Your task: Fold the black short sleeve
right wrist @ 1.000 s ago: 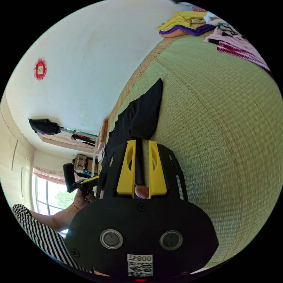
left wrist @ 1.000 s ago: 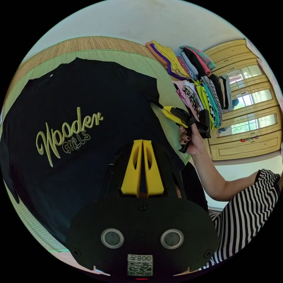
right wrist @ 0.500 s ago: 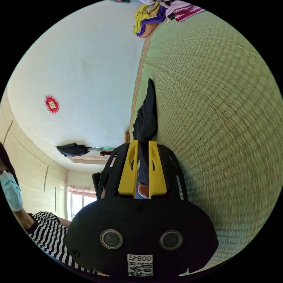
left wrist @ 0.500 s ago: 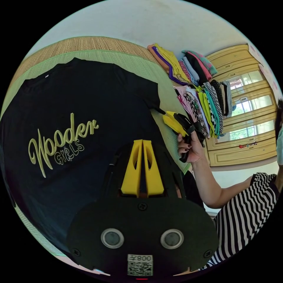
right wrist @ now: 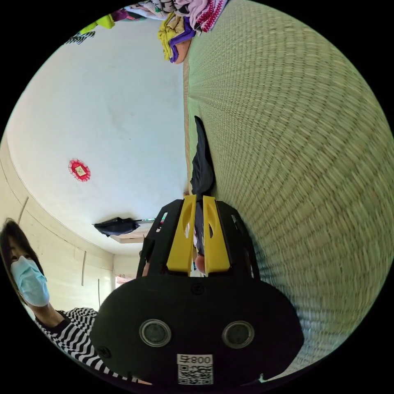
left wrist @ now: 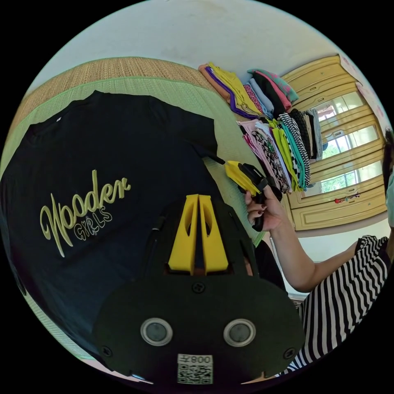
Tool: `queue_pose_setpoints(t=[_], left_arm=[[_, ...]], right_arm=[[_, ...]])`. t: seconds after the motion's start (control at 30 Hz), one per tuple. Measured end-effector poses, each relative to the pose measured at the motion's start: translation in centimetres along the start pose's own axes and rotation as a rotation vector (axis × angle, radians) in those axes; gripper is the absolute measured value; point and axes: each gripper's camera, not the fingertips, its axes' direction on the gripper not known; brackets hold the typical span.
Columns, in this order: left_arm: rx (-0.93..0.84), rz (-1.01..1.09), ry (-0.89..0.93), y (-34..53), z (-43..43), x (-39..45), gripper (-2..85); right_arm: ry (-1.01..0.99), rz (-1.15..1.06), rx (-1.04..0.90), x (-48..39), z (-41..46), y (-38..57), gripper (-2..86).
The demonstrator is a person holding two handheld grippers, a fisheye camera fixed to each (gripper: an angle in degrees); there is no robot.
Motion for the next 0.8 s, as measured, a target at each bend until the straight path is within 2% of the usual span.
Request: queue_pose_setpoints(t=[0.37,0.8], left_arm=[[0.042,0.016,0.029,-1.6,-5.6,4.0,0.1],[0.059,0.021,0.062,-3.1,-11.0,8.3,0.1]], right_arm=[[0.057,0.039,-0.027,1.4,4.4,-0.4,7.1],[0.097,0.057,0.008,2.7,7.7,-1.0,6.3]])
